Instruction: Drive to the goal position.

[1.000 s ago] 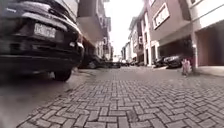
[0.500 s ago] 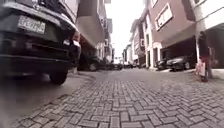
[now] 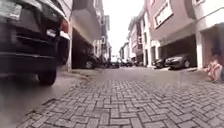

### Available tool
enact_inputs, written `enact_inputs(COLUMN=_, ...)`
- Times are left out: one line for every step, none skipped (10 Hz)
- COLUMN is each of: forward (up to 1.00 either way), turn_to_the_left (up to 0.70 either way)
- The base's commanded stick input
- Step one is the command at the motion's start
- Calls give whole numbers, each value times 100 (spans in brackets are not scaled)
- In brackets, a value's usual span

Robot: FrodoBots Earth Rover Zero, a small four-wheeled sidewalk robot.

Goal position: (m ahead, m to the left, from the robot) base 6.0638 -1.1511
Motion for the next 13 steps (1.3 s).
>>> enact_inputs(forward=69, turn_to_the_left=1)
enact_inputs(forward=69, turn_to_the_left=3)
enact_inputs(forward=69, turn_to_the_left=3)
enact_inputs(forward=69, turn_to_the_left=3)
enact_inputs(forward=69, turn_to_the_left=3)
enact_inputs(forward=69, turn_to_the_left=3)
enact_inputs(forward=69, turn_to_the_left=3)
enact_inputs(forward=69, turn_to_the_left=3)
enact_inputs(forward=69, turn_to_the_left=7)
enact_inputs(forward=69, turn_to_the_left=13)
enact_inputs(forward=69, turn_to_the_left=20)
enact_inputs(forward=69, turn_to_the_left=26)
enact_inputs(forward=69, turn_to_the_left=32)
